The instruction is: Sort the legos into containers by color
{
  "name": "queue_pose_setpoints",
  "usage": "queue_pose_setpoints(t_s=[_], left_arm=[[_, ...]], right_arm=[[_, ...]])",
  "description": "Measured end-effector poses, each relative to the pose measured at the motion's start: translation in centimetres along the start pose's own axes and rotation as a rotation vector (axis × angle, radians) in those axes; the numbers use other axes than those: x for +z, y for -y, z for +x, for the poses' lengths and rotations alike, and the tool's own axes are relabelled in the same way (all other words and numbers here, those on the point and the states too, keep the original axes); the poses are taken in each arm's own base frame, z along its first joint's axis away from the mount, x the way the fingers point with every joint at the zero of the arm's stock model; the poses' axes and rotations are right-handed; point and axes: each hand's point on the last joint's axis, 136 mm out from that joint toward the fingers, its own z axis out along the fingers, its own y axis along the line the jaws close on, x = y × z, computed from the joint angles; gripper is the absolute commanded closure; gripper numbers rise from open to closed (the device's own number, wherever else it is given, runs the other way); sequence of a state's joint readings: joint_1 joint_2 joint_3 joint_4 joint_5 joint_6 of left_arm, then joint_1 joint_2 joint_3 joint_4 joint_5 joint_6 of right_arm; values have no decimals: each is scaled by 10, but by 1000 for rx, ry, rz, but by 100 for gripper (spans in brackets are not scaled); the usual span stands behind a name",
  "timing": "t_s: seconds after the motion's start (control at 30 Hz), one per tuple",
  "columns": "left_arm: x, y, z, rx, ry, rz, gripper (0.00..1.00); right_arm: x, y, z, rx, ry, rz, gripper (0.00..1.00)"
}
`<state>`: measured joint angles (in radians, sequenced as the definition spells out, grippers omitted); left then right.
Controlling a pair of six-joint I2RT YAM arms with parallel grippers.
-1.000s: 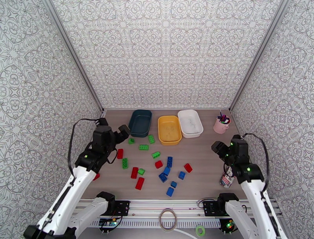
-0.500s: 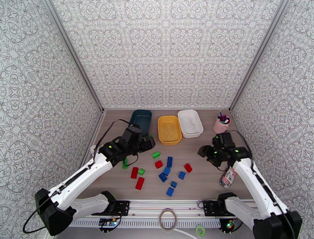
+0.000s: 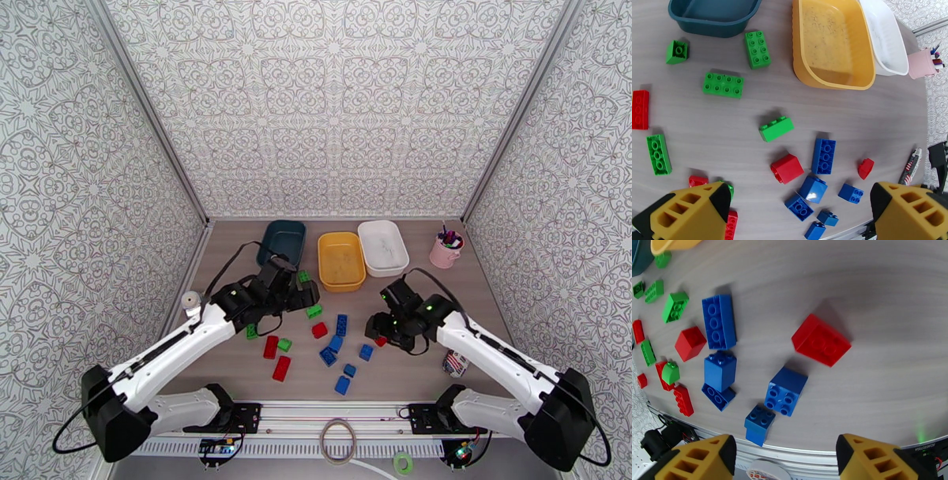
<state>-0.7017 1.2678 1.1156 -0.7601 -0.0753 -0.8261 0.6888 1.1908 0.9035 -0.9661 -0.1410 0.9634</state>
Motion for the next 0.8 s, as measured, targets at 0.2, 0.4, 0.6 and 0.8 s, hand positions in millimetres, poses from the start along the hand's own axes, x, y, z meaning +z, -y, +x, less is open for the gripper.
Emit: queue_pose_setpoints(t_s=[0.2, 0.4, 0.6, 0.8], left_arm=[[28, 6, 7, 26, -86, -23, 3], [40, 6, 16, 29, -138, -28, 5], [41, 3, 12, 18, -147, -20, 5], [41, -7, 7, -12, -142, -23, 6]], right_arm=[[5, -3, 7, 36, -2, 24, 28], [23, -7, 12, 50, -34, 57, 29], [47, -11, 13, 71, -62, 95, 35], [62, -11, 12, 103, -73, 119, 40]])
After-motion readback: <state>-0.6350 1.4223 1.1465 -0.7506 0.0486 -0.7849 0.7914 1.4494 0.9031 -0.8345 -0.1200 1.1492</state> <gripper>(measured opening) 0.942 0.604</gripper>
